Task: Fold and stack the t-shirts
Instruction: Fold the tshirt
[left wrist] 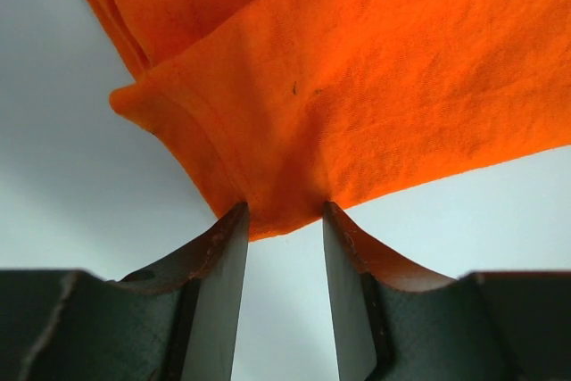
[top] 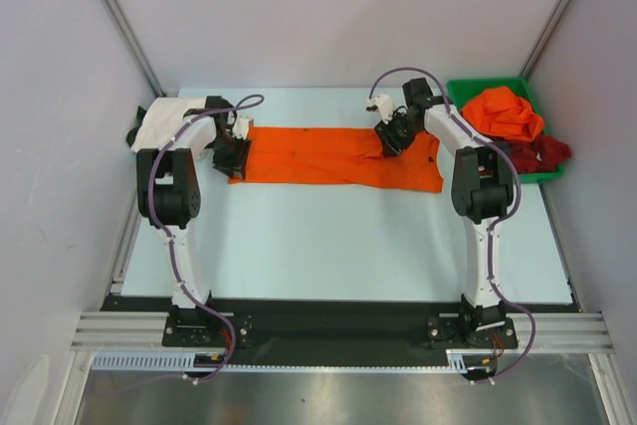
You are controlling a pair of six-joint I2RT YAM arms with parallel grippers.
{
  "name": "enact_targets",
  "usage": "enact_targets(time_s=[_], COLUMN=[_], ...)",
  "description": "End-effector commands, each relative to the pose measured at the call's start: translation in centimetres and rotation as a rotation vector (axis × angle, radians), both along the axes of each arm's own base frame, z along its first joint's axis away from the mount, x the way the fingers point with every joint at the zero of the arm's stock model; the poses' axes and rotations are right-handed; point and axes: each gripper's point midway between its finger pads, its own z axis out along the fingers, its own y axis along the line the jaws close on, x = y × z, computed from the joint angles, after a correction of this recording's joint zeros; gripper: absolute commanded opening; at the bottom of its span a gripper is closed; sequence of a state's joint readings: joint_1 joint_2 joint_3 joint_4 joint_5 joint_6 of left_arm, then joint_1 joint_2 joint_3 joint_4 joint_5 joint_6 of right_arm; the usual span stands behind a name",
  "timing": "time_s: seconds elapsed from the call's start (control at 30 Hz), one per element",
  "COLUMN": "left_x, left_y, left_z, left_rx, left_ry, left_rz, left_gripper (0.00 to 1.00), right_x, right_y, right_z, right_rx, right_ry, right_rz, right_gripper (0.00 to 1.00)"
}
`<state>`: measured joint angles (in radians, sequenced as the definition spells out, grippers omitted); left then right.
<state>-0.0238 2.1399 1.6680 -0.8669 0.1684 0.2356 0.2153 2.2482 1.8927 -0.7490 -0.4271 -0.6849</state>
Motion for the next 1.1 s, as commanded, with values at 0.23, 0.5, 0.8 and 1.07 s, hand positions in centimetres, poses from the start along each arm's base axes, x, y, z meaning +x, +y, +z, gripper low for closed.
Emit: enact_targets(time_s=[0.23, 0.5, 0.8, 1.07], left_x=[1.8, 0.1, -1.6, -1.0], left_y=[-0.5, 0.9, 2.5, 1.3], left_z=[4.7, 6.8, 3.8, 2.9], left_rx=[-0.013, 0.102, 0.196, 0.203], left_ry=[-0.121, -0.237, -0.162, -0.134], left_rz=[-0.061, -0.320, -0.548, -0.652], left_gripper=[0.48, 0.58, 0.52, 0.50], right_x=[8.6, 8.6, 2.8, 2.0], right_y=[3.5, -0.4, -1.2, -1.1], right_z=[6.8, 15.1, 13.3, 12.4], right_rx=[0.112, 0.102, 0.066, 0.044], right_ry=[-0.255, -0.420, -0.315, -0.295], right_rz=[-0.115, -0.227, -0.195, -0.181], right_gripper=[0.44, 0.46, 0.46, 0.47])
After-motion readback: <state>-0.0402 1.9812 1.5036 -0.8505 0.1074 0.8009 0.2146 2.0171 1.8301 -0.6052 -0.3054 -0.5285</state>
